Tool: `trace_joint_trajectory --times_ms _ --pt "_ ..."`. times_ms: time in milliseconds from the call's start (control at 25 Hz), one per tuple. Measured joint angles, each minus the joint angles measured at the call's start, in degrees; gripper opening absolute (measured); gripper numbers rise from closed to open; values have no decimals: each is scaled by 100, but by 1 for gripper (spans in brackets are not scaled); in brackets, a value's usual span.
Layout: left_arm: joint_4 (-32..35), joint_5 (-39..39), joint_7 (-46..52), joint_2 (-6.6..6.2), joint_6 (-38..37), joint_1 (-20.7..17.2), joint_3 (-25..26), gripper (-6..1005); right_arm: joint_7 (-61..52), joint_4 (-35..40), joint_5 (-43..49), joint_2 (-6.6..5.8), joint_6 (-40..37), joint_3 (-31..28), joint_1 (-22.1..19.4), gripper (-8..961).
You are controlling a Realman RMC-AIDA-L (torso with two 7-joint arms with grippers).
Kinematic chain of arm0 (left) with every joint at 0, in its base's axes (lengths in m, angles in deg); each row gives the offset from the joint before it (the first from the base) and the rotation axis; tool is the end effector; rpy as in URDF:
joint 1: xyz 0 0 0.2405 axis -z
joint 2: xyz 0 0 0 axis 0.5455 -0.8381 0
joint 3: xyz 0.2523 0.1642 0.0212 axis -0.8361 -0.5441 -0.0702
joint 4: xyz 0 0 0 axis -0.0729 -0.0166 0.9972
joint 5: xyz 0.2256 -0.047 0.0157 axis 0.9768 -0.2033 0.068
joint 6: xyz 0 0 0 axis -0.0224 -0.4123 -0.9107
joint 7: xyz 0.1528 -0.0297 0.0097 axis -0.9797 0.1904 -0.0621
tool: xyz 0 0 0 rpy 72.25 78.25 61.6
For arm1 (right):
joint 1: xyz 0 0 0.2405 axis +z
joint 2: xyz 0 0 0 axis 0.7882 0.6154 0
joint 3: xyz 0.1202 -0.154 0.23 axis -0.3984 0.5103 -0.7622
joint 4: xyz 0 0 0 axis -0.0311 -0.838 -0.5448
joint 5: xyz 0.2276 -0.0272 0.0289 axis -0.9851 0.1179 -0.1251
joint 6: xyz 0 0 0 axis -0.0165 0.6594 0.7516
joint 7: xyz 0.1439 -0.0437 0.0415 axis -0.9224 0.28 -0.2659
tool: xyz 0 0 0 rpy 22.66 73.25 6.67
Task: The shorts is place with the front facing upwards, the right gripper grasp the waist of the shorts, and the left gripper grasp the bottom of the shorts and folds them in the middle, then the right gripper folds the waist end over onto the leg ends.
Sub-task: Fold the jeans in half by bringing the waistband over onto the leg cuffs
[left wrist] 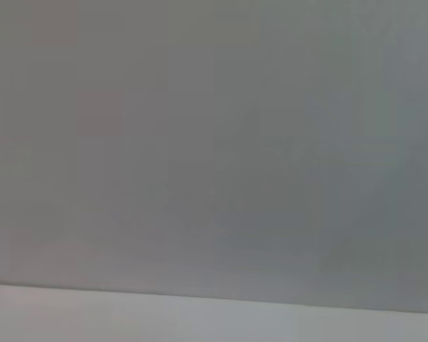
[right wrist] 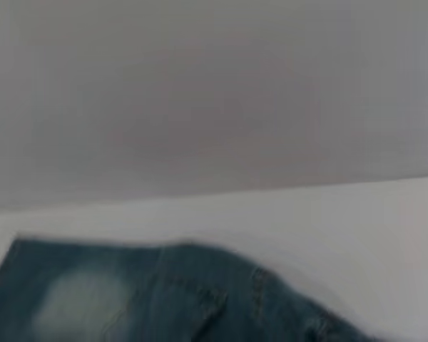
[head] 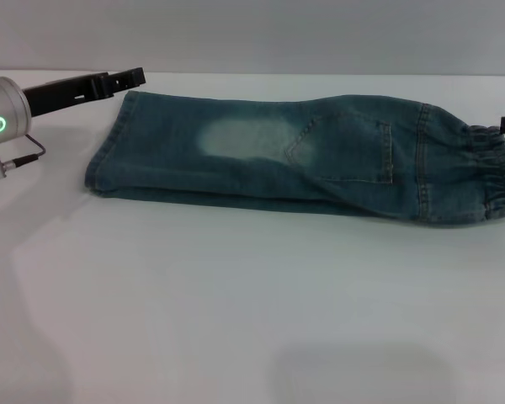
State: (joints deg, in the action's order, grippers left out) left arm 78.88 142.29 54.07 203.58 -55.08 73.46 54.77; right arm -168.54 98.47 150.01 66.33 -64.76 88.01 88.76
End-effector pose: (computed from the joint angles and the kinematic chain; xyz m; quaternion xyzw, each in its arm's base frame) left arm -0.3095 0.4854 0.0034 -0.7895 -0.4593 -0.2472 0.3235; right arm 0.3578 0.4462 0.1032 -0.8038 0.5132 0.1317 0.2704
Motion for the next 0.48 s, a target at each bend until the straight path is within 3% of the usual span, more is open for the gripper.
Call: trace_joint_trajectory --times_ms 160,480 --pt "-3 -53 -2 -1 -79 -21 0 697 -141 89 833 -89 -628 18 397 463" --pt "-92 -78 -6 13 -135 -56 17 697 -199 47 1442 -29 -904 600 669 453"
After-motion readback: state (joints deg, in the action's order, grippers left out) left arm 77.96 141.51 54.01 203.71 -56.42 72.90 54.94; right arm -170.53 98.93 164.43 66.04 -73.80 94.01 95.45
